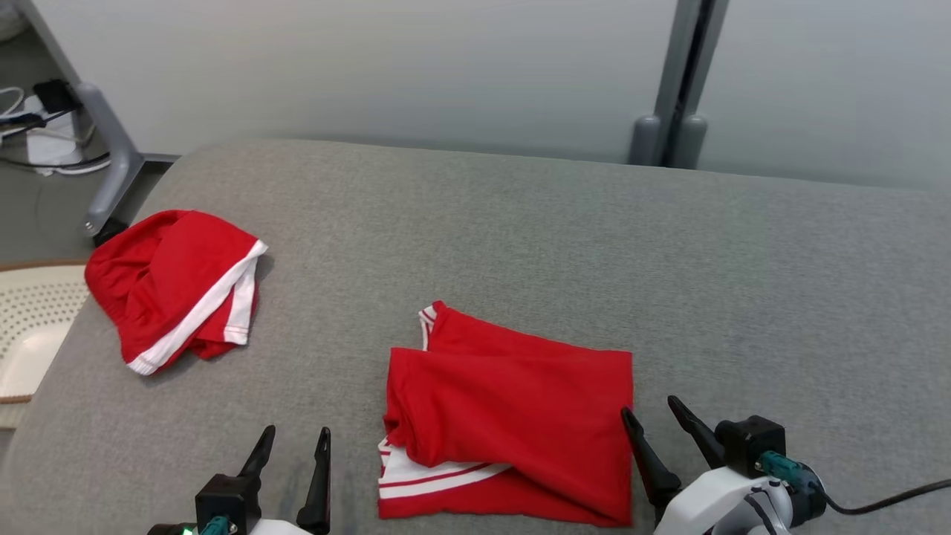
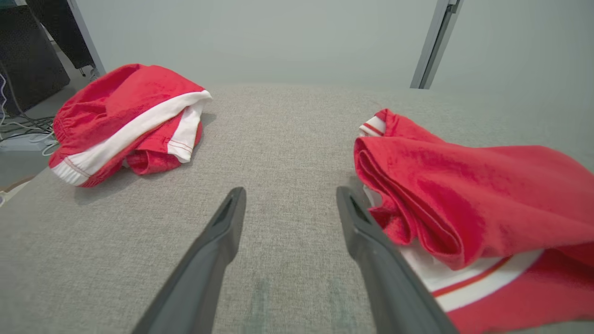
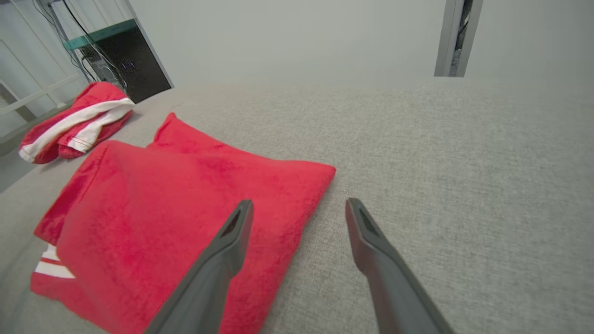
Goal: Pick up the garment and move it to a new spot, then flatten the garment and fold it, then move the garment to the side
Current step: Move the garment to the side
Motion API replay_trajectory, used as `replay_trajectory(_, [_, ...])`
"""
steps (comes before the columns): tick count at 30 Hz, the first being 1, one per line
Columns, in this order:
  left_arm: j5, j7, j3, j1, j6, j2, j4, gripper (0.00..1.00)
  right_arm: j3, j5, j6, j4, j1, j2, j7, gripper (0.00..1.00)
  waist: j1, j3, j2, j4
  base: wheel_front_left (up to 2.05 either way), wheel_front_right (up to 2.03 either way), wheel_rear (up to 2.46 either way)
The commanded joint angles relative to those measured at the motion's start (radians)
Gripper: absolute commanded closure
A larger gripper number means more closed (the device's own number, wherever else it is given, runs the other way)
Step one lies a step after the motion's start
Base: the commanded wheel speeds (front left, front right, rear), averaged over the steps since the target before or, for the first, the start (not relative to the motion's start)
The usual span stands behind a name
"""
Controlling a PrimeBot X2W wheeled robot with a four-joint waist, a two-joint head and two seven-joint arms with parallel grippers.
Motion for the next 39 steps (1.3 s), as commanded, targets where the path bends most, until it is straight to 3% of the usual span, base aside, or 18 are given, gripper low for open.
replay_trajectory(1, [0.002, 0.0, 0.0, -0.014, -0.003, 0.004, 0.001, 0.0, 0.004, 0.009, 0.0, 0.031, -0.021, -0.008, -0.005, 0.0, 0.0, 0.024, 0.0, 0.049, 0.0, 0.0, 0.0])
replay_trajectory(9, [-0.01, 0.0, 0.002, -0.021, -0.001, 0.004, -0.005, 0.0, 0.051, 0.04, 0.0, 0.217, -0.105, -0.007, -0.004, 0.0, 0.0, 0.047, 0.0, 0.104, 0.0, 0.0, 0.0])
replay_trajectory(10, [-0.009, 0.0, 0.002, -0.023, -0.002, 0.004, -0.007, 0.0, 0.055, 0.043, 0.0, 0.233, -0.115, -0.007, -0.003, 0.16, 0.0, 0.05, 0.0, 0.105, 0.0, 0.0, 0.0])
replay_trajectory(11, [-0.009, 0.0, 0.002, -0.025, -0.002, 0.004, -0.01, 0.0, 0.056, 0.035, 0.0, 0.25, -0.125, -0.007, -0.002, 0.57, 0.0, 0.052, 0.0, 0.105, 0.0, 0.0, 0.0])
replay_trajectory(13, [-0.007, 0.0, 0.002, -0.028, -0.003, 0.004, -0.014, 0.0, 0.056, 0.035, 0.0, 0.279, -0.137, -0.007, -0.002, 1.0, 0.0, 0.054, 0.0, 0.102, 0.0, 0.0, 0.0])
replay_trajectory(21, [-0.015, 0.0, -0.021, -0.027, -0.008, 0.004, -0.02, 0.0, -0.002, -0.01, -0.001, 0.278, -0.175, -0.01, -0.002, 1.0, 0.0, 0.041, 0.0, 0.018, 0.0, 0.0, 0.0])
replay_trajectory(32, [-0.044, 0.0, -0.052, -0.036, -0.001, 0.004, -0.04, 0.0, -0.057, -0.061, -0.001, 0.262, -0.148, -0.008, -0.002, 1.0, 0.0, 0.014, 0.0, -0.303, 0.0, 0.0, 0.0])
replay_trajectory(33, [-0.044, 0.0, -0.052, -0.036, -0.001, 0.004, -0.04, 0.0, -0.057, -0.061, -0.001, 0.262, -0.148, -0.008, -0.002, 1.0, 0.0, 0.014, 0.0, -0.303, 0.0, 0.0, 0.0])
replay_trajectory(39, [-0.073, 0.0, -0.076, -0.063, 0.004, 0.004, -0.058, 0.0, -0.073, -0.071, 0.0, 0.234, -0.132, -0.007, -0.002, 1.0, 0.0, 0.037, 0.0, -0.457, 0.0, 0.0, 0.0])
